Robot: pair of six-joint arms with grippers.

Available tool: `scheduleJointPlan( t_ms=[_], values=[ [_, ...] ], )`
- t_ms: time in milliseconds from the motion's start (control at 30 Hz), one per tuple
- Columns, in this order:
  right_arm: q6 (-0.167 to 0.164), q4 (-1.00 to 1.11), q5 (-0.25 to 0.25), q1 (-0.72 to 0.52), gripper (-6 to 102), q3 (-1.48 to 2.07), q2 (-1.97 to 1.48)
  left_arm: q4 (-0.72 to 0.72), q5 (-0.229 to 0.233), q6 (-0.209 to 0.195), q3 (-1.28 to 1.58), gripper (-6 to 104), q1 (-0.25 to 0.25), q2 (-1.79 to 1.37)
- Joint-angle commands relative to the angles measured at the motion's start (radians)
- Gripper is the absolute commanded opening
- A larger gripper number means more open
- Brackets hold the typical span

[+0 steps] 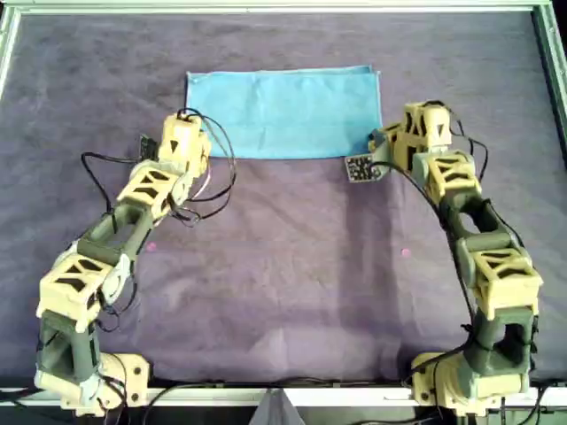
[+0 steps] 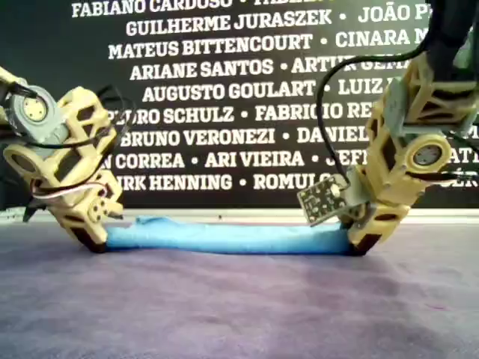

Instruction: Fold a cloth

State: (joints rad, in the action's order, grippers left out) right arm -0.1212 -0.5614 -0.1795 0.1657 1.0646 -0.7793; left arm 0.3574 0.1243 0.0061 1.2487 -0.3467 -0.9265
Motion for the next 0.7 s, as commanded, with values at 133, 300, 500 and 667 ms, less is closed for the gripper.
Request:
scheduleJointPlan(
  t_ms=[133,300,500,667],
  values=[
    [0.000,-0.018,-0.005,0.008,65,-0.069,-0.029,-0.017,0.008,0.009,-0.051,88,-0.002,-0.017],
    [-0.008,-0.011,0.005,0.008,64,-0.069,-0.029,-0.017,0.008,0.011,-0.064,88,-0.002,-0.015],
    [-0.003,0.002,-0.005,0.008,43,-0.071,-0.021,-0.017,-0.006,0.012,-0.120,67,-0.002,0.002],
    [0.002,0.028,-0.005,0.006,21,-0.072,-0.021,-0.017,-0.008,0.011,-0.146,43,-0.002,0.002]
  ],
)
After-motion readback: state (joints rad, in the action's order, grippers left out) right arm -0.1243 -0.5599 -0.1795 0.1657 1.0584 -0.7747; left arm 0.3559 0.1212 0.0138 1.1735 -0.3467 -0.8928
